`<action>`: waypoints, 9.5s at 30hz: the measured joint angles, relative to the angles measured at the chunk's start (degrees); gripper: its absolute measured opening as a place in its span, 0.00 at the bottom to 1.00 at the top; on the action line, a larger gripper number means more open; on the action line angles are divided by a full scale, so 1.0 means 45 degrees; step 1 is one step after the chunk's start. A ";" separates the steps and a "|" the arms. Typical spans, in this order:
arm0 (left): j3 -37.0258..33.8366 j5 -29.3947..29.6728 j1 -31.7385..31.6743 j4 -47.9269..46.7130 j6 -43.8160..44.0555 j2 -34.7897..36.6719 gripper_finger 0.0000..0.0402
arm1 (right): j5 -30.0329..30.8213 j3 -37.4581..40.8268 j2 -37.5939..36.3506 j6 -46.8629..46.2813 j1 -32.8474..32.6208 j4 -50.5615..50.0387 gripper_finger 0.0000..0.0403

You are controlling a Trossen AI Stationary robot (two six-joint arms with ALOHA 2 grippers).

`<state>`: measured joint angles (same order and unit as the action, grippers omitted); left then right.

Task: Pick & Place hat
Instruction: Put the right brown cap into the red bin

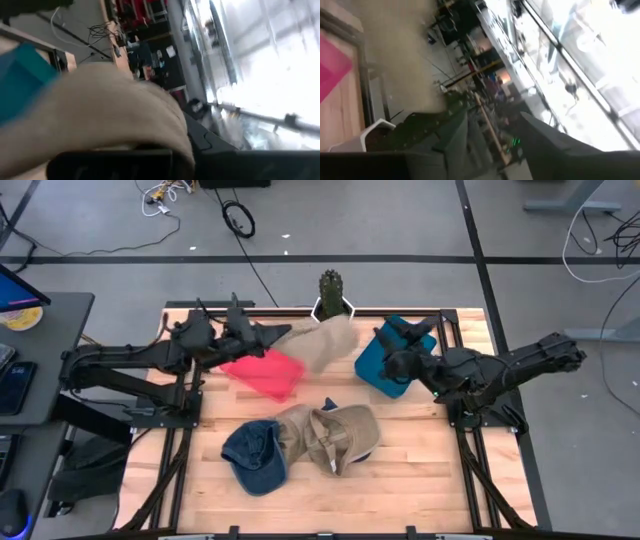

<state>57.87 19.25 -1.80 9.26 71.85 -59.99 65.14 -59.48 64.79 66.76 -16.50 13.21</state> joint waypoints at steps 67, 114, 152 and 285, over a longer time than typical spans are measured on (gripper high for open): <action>0.0010 -0.8647 -0.5928 -1.1380 -1.9572 -0.1894 0.01 | 0.2177 0.0000 -0.1135 -1.1105 -0.1668 -0.2690 0.47; 0.0010 -0.7108 -1.0134 -1.4036 -2.0110 -0.3089 0.01 | 0.2177 0.0000 -0.1069 -1.2736 -0.1658 -0.4393 0.47; 0.0000 -0.4565 -0.9740 -1.1895 -2.4389 -0.4847 0.02 | 0.1993 0.0000 -0.0086 -1.2012 -0.1492 -0.4181 0.47; 0.5285 -0.0218 0.1943 -1.4112 -0.8227 -0.2115 0.74 | -1.3263 1.0064 -0.1388 -3.2402 -0.0114 -0.0505 0.76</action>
<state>81.65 18.27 6.94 -54.24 34.83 -69.50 5.45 -14.20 58.54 -79.05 -17.02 10.93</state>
